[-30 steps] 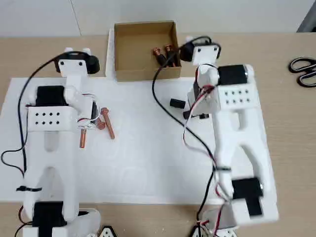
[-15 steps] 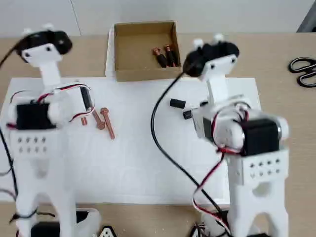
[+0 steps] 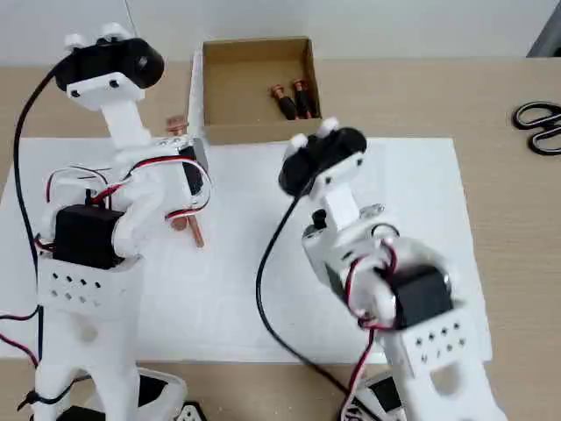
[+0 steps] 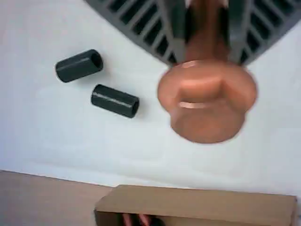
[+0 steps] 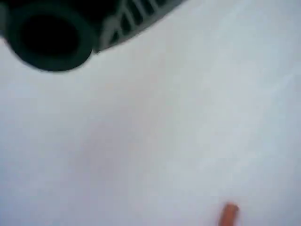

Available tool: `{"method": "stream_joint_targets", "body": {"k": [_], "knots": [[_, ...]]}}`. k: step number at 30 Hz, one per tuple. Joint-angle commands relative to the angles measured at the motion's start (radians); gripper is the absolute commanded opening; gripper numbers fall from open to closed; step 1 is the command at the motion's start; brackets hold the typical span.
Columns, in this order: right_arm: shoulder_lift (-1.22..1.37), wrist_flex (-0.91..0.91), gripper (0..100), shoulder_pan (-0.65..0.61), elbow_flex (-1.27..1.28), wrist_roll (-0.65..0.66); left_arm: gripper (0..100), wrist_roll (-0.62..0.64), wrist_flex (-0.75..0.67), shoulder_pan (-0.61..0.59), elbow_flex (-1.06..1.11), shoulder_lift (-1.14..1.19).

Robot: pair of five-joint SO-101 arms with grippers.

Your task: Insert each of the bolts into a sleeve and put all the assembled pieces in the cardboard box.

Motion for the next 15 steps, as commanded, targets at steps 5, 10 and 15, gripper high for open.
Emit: {"method": "stream_joint_targets", "body": {"k": [5, 10, 15], "knots": [[-0.275, -0.217, 0.4, -0.024, 0.278, -0.002, 1, 0.014, -0.035, 0.095, -0.007, -0.035], [-0.446, -0.325, 0.4, -0.024, 0.439, -0.008, 1, 0.014, -0.084, 0.18, -0.005, -0.029], [-0.535, -0.378, 0.4, -0.024, 0.551, -0.206, 1, 0.014, -0.192, 0.233, 0.05, -0.026]]}}
